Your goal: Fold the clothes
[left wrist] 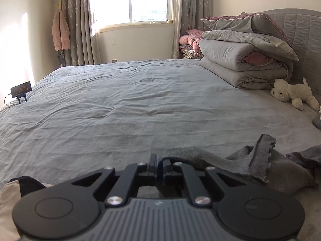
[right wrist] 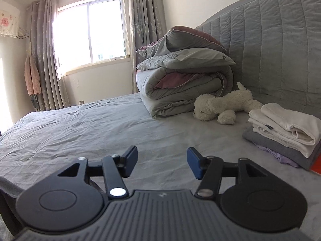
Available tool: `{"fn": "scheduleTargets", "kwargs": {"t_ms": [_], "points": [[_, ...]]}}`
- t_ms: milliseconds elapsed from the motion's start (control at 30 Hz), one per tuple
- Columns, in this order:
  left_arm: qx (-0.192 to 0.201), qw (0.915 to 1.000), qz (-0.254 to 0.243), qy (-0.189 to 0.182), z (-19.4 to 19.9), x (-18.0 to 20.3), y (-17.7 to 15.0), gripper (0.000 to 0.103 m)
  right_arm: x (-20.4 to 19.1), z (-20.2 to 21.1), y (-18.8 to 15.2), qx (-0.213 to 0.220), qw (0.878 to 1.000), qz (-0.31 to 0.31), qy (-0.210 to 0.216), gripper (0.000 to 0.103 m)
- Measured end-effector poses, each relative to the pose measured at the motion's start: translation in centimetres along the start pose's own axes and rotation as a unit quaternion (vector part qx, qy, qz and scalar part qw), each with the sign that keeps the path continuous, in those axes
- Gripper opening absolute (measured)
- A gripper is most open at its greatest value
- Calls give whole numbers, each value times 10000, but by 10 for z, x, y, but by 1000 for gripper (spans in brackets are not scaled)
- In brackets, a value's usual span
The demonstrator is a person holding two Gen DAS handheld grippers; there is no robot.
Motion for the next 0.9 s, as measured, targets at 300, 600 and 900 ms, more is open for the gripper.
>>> {"fn": "scheduleTargets", "kwargs": {"t_ms": [300,600,900], "points": [[14,9935,-997,-544,-9,32,-2,57,-24,-50,-35,-1287,9845,1016,617,68],[-278,9900,-1222,-642,-37,33,-8,75,-16,-132,-93,-3005,9379,1526,819,52],[5,9959,-762,-498,-35,20,5,10,-43,-88,-56,-1519,9546,2474,674,11]]}}
Point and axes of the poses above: each gripper's, at about its wrist camera, not at the fingertips, and z roughly against the way its jaws point, x to its right, y to its top, the point moved 6 cm from there along -z, roughly the way its jaws point, and after that the axes turned 11 degrees about -z, right-handed, at the moved point
